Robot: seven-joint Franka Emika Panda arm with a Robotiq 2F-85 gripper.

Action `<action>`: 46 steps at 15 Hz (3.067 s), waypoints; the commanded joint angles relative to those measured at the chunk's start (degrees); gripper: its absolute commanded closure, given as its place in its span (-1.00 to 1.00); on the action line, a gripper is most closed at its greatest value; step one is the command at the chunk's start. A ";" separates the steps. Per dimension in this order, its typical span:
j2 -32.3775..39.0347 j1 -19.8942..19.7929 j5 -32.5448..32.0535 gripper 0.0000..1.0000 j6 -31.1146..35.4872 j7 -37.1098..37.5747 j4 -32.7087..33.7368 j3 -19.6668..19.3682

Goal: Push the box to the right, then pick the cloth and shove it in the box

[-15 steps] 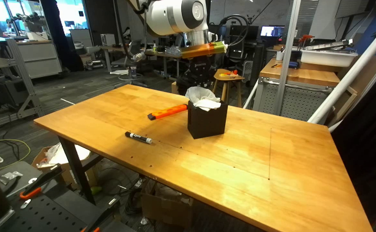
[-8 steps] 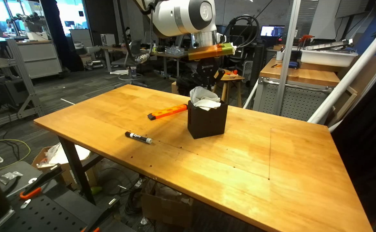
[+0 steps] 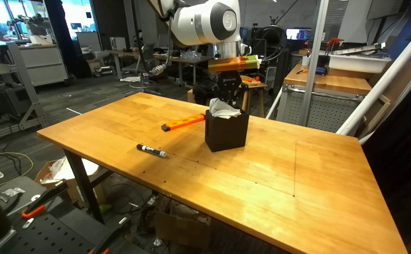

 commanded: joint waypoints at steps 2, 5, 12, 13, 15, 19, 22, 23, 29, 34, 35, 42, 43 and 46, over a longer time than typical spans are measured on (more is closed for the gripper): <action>2.21 -0.80 1.48 1.00 -0.70 -1.39 1.09 0.09; 4.02 -1.52 2.53 1.00 -1.32 -2.30 2.10 0.58; 8.17 -3.56 7.12 1.00 -3.66 -6.65 5.88 2.13; 8.84 -3.82 7.87 1.00 -4.09 -7.42 6.62 2.39; 10.15 -4.19 9.11 1.00 -4.94 -8.89 7.98 2.74; 11.94 -3.91 9.59 1.00 -7.14 -9.67 9.98 2.74; 11.63 -3.52 8.95 1.00 -8.13 -8.65 10.53 2.21; 11.16 -3.46 8.84 1.00 -8.41 -8.38 10.30 2.06; 7.05 -2.98 7.47 1.00 -6.80 -8.20 7.69 1.40; 2.67 -2.29 5.28 1.00 -5.27 -8.47 4.81 0.74; 1.77 -2.11 4.84 1.00 -4.96 -8.23 4.06 0.66; -4.74 -0.36 4.26 1.00 -1.42 -4.44 -5.42 0.50; -5.41 -0.07 4.36 1.00 -0.91 -3.90 -6.71 0.61; -7.03 0.84 4.42 1.00 -0.17 -2.63 -9.46 0.85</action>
